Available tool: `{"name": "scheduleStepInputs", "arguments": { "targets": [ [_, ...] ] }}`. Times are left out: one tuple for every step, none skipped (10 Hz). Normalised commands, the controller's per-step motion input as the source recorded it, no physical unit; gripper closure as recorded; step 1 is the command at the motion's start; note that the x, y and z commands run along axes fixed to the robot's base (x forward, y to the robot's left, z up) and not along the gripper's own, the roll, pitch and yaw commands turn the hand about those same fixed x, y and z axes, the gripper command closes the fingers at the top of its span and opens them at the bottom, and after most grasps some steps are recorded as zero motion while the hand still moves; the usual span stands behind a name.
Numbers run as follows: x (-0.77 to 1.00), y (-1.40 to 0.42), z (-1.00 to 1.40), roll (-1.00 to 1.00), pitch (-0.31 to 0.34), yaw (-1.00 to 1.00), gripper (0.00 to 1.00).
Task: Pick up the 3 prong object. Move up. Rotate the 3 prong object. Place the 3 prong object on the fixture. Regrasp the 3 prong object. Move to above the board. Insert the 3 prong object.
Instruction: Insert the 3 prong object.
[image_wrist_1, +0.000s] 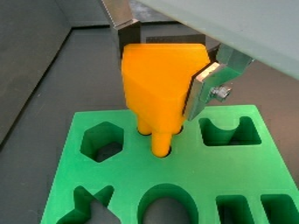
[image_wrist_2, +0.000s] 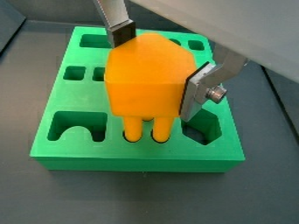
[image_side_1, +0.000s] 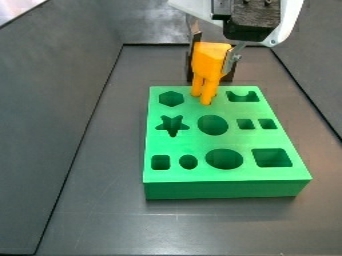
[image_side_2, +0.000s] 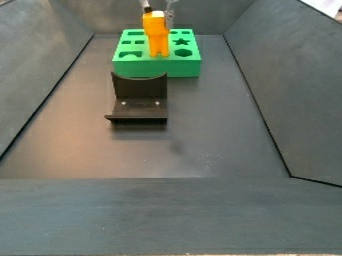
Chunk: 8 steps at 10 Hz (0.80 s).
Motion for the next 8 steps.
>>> {"name": "scheduleStepInputs", "arguments": {
  "targets": [
    [0.01, -0.03, -0.36, 0.00, -0.074, 0.00, 1.00],
    [0.01, -0.04, -0.39, 0.01, -0.090, -0.03, 1.00],
    [0.01, -0.01, -0.39, 0.00, -0.083, -0.04, 1.00],
    [0.03, 0.00, -0.39, 0.00, -0.063, -0.02, 1.00],
    [0.02, 0.00, -0.34, 0.02, -0.027, 0.00, 1.00],
    [0.03, 0.03, -0.29, 0.01, 0.000, 0.00, 1.00],
    [0.00, 0.05, -0.26, 0.00, 0.000, 0.00, 1.00],
    [0.00, 0.02, -0.27, 0.02, -0.013, 0.00, 1.00]
  ]
}}
